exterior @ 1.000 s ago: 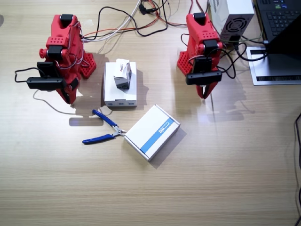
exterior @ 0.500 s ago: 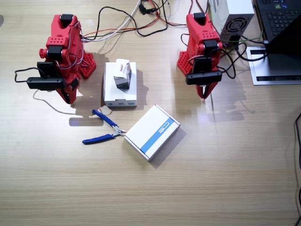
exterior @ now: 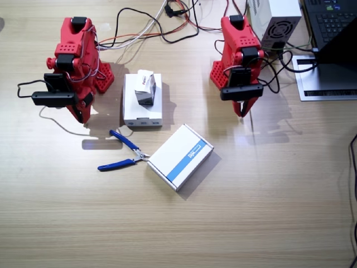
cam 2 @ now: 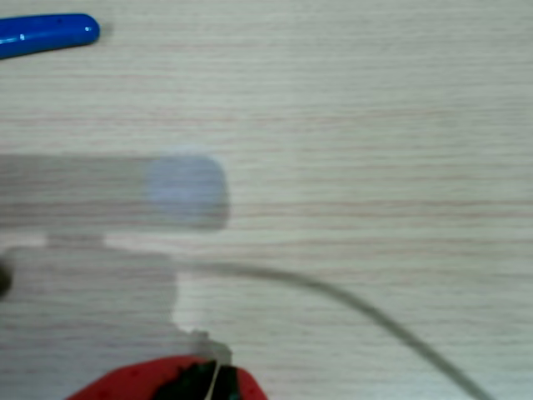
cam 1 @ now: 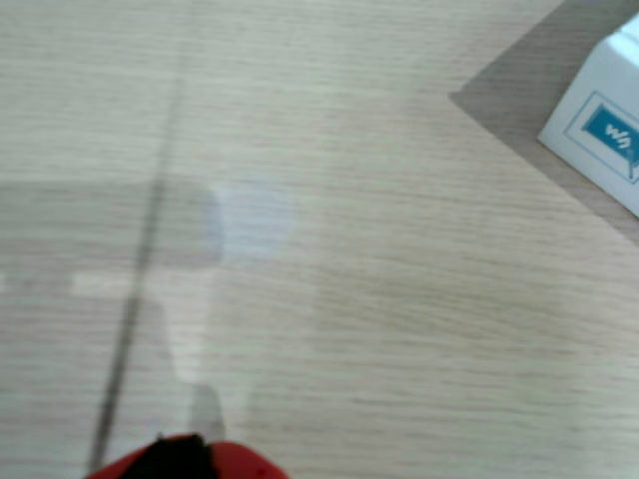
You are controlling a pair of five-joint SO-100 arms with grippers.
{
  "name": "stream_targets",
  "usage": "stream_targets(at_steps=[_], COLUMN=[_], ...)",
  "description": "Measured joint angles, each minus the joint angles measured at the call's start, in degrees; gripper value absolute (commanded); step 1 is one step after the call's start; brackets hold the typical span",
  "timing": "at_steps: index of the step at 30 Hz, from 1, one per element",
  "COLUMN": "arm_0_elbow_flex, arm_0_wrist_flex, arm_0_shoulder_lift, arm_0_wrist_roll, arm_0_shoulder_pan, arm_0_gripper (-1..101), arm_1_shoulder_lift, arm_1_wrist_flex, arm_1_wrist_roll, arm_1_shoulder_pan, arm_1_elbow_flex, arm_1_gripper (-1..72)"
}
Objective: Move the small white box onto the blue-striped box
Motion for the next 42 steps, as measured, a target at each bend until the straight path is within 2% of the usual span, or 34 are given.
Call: stream_targets(at_steps=[8,12,16,19,21,23,25,30,33,42], arm_0_elbow_flex=[-1.0,-9.9,-28.3,-45.7,-54.8,-62.6,-68.4,-74.2,-76.7,-86.5], arm_0_wrist_flex=[1.0,4.7,11.5,20.9,24.3,25.5,25.8,25.8,25.8,25.8], arm_0_shoulder_lift=[-0.1,-0.6,-15.6,-26.6,-29.5,-32.2,-37.9,-48.8,-51.7,-72.6], arm_0_wrist_roll=[-5.3,-9.2,-16.7,-26.4,-32.0,-37.4,-40.4,-48.3,-49.6,-49.0], arm_0_shoulder_pan=[0.0,1.3,9.0,21.7,28.7,35.4,39.1,54.1,60.8,66.4], arm_0_gripper=[0,0,0,0,0,5,18,40,44,46], arm_1_shoulder_lift=[0.0,0.0,0.0,0.0,0.0,0.0,0.0,0.0,0.0,0.0], arm_1_wrist_flex=[0.0,0.0,0.0,0.0,0.0,0.0,0.0,0.0,0.0,0.0], arm_1_wrist_roll=[0.0,0.0,0.0,0.0,0.0,0.0,0.0,0.0,0.0,0.0], arm_1_shoulder_pan=[0.0,0.0,0.0,0.0,0.0,0.0,0.0,0.0,0.0,0.0], arm_1_elbow_flex=[0.0,0.0,0.0,0.0,0.0,0.0,0.0,0.0,0.0,0.0], arm_1_gripper=[0.5,0.5,0.5,0.5,0.5,0.5,0.5,0.5,0.5,0.5])
